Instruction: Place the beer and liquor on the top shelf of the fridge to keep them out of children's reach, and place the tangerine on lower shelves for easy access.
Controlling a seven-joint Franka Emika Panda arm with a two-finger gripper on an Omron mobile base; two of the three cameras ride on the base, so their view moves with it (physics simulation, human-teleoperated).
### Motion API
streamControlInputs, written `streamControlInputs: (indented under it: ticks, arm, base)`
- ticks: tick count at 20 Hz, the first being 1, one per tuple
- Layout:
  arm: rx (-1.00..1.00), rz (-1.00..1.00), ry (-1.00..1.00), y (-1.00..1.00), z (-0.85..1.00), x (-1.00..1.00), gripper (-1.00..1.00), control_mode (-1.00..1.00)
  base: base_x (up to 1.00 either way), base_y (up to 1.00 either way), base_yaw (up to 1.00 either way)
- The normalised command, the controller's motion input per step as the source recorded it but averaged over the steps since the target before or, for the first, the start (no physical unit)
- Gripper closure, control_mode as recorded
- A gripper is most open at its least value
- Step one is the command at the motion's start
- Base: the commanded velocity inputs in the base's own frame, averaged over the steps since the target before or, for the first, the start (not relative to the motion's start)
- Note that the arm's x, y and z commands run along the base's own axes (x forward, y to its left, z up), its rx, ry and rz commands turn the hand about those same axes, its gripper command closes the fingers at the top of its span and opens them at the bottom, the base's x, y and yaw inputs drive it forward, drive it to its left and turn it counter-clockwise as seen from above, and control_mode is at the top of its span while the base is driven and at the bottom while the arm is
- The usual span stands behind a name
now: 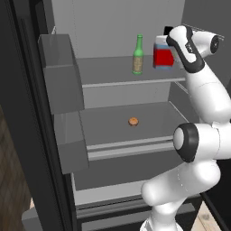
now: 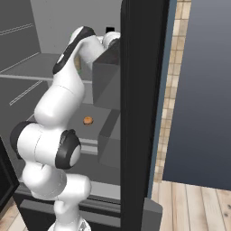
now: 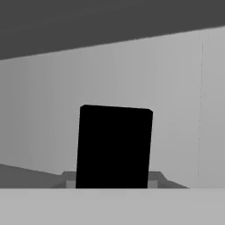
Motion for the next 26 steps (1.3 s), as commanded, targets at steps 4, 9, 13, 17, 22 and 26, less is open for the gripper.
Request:
streamControlInputs:
  ticks: [4, 9, 13, 17, 22, 26]
  arm:
    - [-0.11, 0.01, 0.0, 0.19, 0.08, 0.0, -1.0, -1.0]
    - [-0.12, 0.0, 0.0, 0.07, 0.19, 0.0, -1.0, -1.0]
    - [-0.1, 0.0, 0.0, 0.0, 0.16, -0.01, -1.0, -1.0]
    - [-0.09, 0.0, 0.0, 0.0, 0.1, -0.1, -1.0, -1.0]
    - [-0.11, -0.01, 0.0, 0.0, 0.0, -0.36, -1.0, -1.0]
    - [-0.11, -0.03, 0.0, 0.0, 0.0, -0.47, -1.0, -1.0]
  base:
    - [0.0, 0.0, 0.0]
    - [0.0, 0.0, 0.0]
    - [0.0, 0.0, 0.0]
    - [0.0, 0.0, 0.0]
    - [0.0, 0.0, 0.0]
    - [0.0, 0.0, 0.0]
